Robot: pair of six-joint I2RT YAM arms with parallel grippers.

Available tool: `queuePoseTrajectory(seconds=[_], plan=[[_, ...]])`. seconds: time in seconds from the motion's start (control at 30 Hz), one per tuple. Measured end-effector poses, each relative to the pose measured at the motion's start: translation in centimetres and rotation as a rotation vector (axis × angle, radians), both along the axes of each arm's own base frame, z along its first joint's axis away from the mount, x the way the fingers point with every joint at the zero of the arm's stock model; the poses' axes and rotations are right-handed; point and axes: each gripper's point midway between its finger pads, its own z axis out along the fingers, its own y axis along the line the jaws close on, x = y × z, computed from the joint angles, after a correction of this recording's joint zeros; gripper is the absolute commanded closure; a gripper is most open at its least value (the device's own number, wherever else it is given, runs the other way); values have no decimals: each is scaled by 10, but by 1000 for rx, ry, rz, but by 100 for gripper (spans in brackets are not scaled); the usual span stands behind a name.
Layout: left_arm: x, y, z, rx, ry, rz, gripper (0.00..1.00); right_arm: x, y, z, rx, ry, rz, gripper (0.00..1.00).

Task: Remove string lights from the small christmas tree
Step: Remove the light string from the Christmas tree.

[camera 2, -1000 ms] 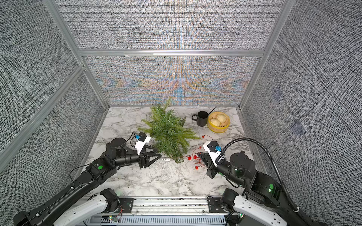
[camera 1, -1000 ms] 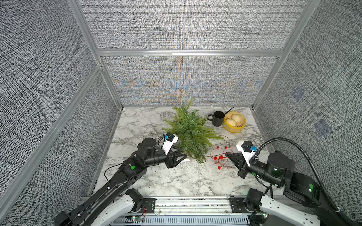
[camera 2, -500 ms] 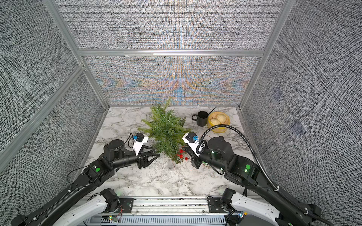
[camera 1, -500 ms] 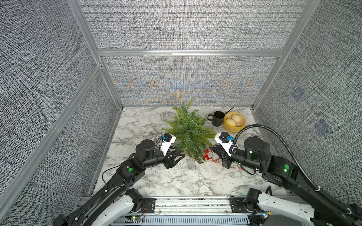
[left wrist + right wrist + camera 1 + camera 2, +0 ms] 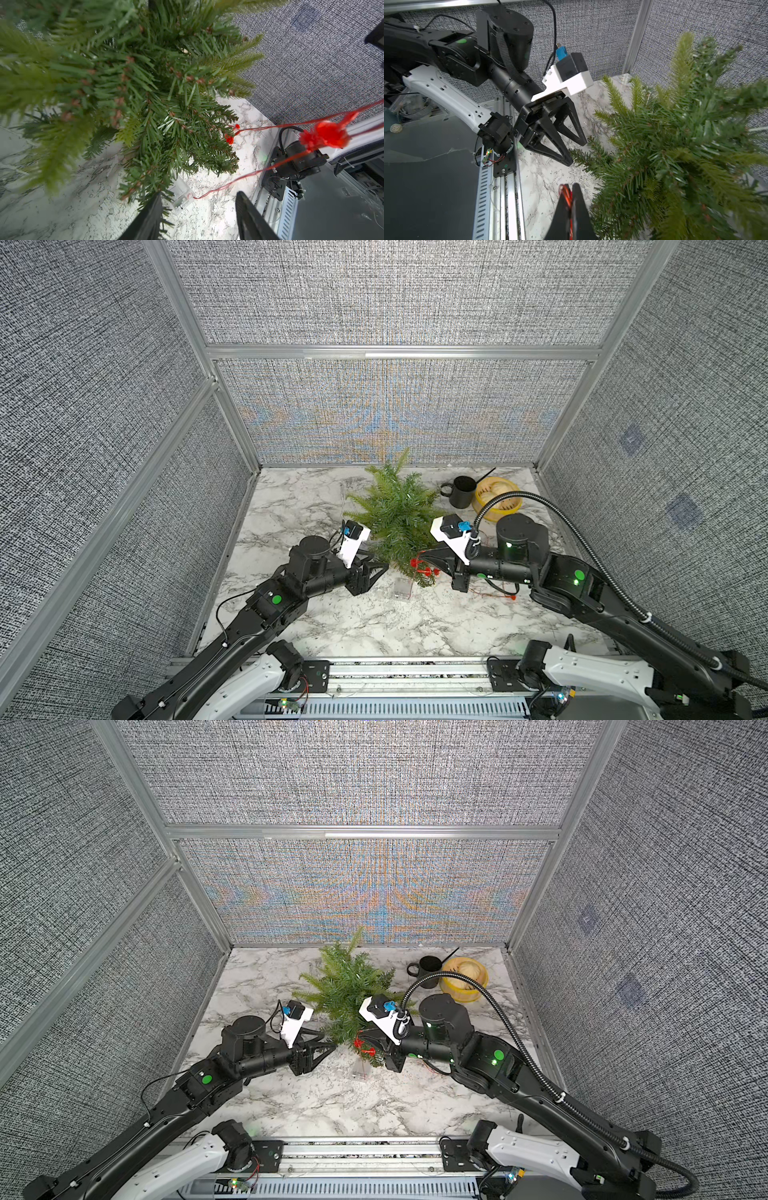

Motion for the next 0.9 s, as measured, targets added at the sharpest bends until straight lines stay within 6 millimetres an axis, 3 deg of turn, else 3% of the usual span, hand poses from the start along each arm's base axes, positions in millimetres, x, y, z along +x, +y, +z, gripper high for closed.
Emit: queuePoseTrajectory(seconds=[0.33, 0.73, 0.9], plan=[[4, 3, -3, 21, 12, 30, 42, -22, -12, -3, 41, 33, 51, 100], [11, 3, -5, 43, 22, 51, 42, -39, -78, 11, 94, -31, -98, 100], [11, 2, -5, 45, 23, 52, 42, -35, -98, 4, 71, -32, -188, 100]])
